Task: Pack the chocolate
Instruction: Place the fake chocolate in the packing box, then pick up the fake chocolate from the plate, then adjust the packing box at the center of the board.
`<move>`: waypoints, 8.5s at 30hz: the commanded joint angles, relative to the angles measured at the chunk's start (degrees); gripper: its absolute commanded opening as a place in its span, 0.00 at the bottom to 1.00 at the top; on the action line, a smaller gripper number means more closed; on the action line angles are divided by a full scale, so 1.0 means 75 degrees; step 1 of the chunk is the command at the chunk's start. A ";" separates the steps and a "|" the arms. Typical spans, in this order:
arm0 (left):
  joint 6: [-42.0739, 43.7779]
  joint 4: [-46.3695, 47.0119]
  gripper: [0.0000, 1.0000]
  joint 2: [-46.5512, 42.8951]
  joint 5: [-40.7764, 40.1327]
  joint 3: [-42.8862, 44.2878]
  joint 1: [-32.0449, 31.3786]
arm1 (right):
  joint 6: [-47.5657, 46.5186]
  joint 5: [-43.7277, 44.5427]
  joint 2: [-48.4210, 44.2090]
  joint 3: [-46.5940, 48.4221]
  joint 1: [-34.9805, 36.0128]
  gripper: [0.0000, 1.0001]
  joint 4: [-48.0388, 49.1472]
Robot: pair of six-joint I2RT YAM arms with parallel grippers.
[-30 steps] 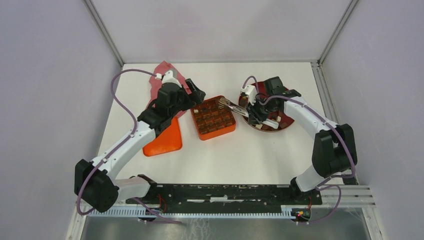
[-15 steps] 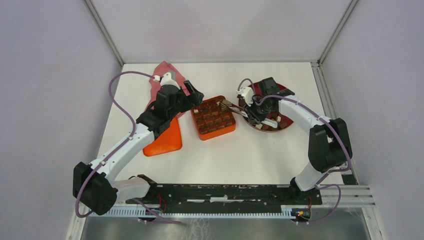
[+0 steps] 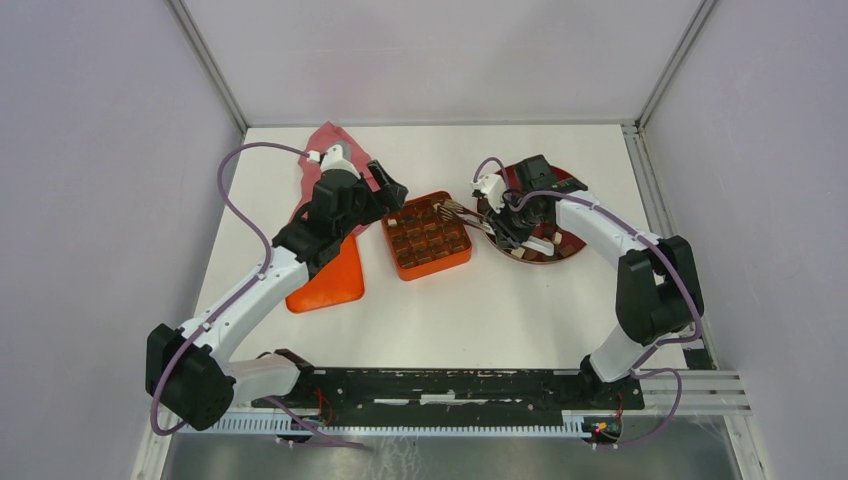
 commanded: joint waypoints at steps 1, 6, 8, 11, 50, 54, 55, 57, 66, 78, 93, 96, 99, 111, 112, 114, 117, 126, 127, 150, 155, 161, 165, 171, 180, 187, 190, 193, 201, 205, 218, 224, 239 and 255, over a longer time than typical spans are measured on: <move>-0.0257 0.0162 0.92 -0.0162 -0.0158 0.0029 0.0007 | 0.0014 -0.0060 -0.0094 0.0425 0.0038 0.39 0.0114; -0.0257 0.0171 0.92 -0.0185 -0.0169 0.0018 0.0009 | 0.0014 -0.0093 -0.0091 0.0504 0.0037 0.40 0.0059; -0.0257 0.0166 0.92 -0.0197 -0.0177 0.0007 0.0008 | 0.0014 -0.0106 -0.0086 0.0503 0.0031 0.41 0.0041; -0.0257 0.0161 0.92 -0.0196 -0.0186 0.0013 0.0009 | 0.0014 -0.0111 -0.0080 0.0501 0.0043 0.41 0.0035; -0.0116 0.1298 0.96 -0.0344 0.1059 0.0173 0.0020 | -0.0153 -0.1806 -0.2470 -0.1124 -0.2577 0.40 0.0054; -0.0117 0.1269 0.96 -0.0421 0.1144 0.0164 0.0021 | -0.0196 -0.1837 -0.2601 -0.1233 -0.2940 0.40 0.0014; -0.0126 0.1263 0.96 -0.0429 0.1154 0.0156 0.0016 | -0.0197 -0.1864 -0.2630 -0.1256 -0.3001 0.41 0.0019; -0.0148 0.1263 0.96 -0.0448 0.1196 0.0141 0.0018 | -0.0208 -0.1876 -0.2684 -0.1288 -0.3106 0.41 -0.0010; -0.0154 0.1312 0.96 -0.0524 0.1275 0.0018 0.0012 | -0.0361 -0.1887 -0.2703 -0.1283 -0.3289 0.40 -0.0206; 0.0083 0.1212 0.95 -0.0475 0.1157 0.0076 0.0015 | -0.0641 -0.1716 -0.2421 -0.1071 -0.3292 0.40 -0.0506; 0.0276 0.1330 0.99 -0.0035 0.1175 0.0311 0.0021 | -0.0930 -0.1405 -0.2149 -0.0868 -0.3158 0.40 -0.0643; 0.0376 0.1307 0.99 0.0096 0.1203 0.0433 0.0021 | -0.1030 -0.1369 -0.2089 -0.0812 -0.3105 0.40 -0.0692; 0.0467 0.1274 0.99 0.0205 0.1205 0.0539 0.0021 | -0.1108 -0.1369 -0.2038 -0.0755 -0.3059 0.40 -0.0726; 0.0411 0.1391 0.98 0.0438 0.1259 0.0669 0.0015 | -0.1338 -0.1193 -0.1955 -0.0681 -0.2811 0.40 -0.0698; 0.0411 0.1390 0.98 0.0434 0.1246 0.0657 0.0021 | -0.1365 -0.1100 -0.1927 -0.0707 -0.2797 0.40 -0.0692; 0.0400 0.1391 0.98 0.0425 0.1230 0.0640 0.0027 | -0.1393 -0.0956 -0.1884 -0.0781 -0.2608 0.40 -0.0620; 0.0406 0.1387 0.98 0.0453 0.1236 0.0649 0.0020 | -0.1170 -0.0332 -0.1665 -0.0773 -0.2464 0.40 -0.0452; 0.0480 0.1310 0.98 0.0541 0.1161 0.0623 0.0020 | -0.0839 0.0839 -0.0762 -0.0299 -0.2460 0.40 -0.0525; 0.0482 0.1309 0.98 0.0554 0.1155 0.0616 0.0020 | -0.0822 0.0854 -0.0697 -0.0295 -0.2447 0.40 -0.0490; 0.0646 0.1198 0.98 0.0960 0.1031 0.0984 0.0050 | -0.0033 0.0992 0.0783 0.0678 -0.2097 0.43 -0.0244; 0.0646 0.1218 0.98 0.1034 0.1069 0.1033 0.0073 | -0.0009 0.1177 0.1099 0.1070 -0.2045 0.42 -0.0380; 0.0646 0.1238 0.98 0.0971 0.1053 0.0982 0.0080 | -0.0018 0.1244 0.1059 0.0960 -0.2024 0.35 -0.0386; 0.0637 0.1293 0.98 0.0952 0.1076 0.0944 0.0089 | -0.0033 0.1274 0.0873 0.0828 -0.2017 0.21 -0.0391; 0.0599 0.1397 0.98 0.0939 0.1179 0.0892 0.0085 | -0.0039 0.1412 0.0316 0.0489 -0.2041 0.00 -0.0348; 0.0242 0.2033 1.00 0.1011 0.1704 0.0686 0.0241 | -0.0329 0.0685 -0.0971 -0.0595 -0.2193 0.00 -0.0126; 0.0324 0.1008 0.99 0.1193 0.1504 0.0672 0.0435 | -0.0478 -0.0313 -0.1748 -0.1172 -0.2454 0.00 -0.0006; 0.0237 0.0546 0.98 0.1255 0.1415 0.0539 0.0596 | -0.0498 -0.0776 -0.1993 -0.1278 -0.2516 0.00 0.0022; 0.0145 0.0102 0.97 0.1366 0.1173 0.0510 0.0703 | -0.0577 -0.1232 -0.2145 -0.1336 -0.2513 0.00 0.0005; 0.0324 -0.0364 0.96 0.1402 0.0984 0.0346 0.0736 | -0.0549 -0.1837 -0.2301 -0.1456 -0.2518 0.00 0.0097; 0.0444 -0.0567 0.97 0.1397 0.1015 0.0324 0.0827 | -0.0542 -0.2073 -0.2320 -0.1422 -0.2518 0.00 0.0128; 0.0095 0.0082 0.96 0.1435 0.1595 0.0039 0.1002 | -0.0595 -0.2515 -0.2430 -0.1497 -0.2520 0.00 0.0182; 0.0453 -0.0182 0.96 0.1202 0.1416 -0.0041 0.1004 | -0.0595 -0.2552 -0.2416 -0.1441 -0.2518 0.00 0.0172; 0.0780 -0.0667 0.84 0.1039 0.0665 -0.0315 0.1006 | -0.0589 -0.2682 -0.2365 -0.1098 -0.2310 0.00 0.0137; 0.1010 -0.0162 0.55 0.2594 0.0787 -0.0374 0.0930 | -0.0621 -0.2682 -0.1763 -0.0502 -0.1852 0.00 -0.0043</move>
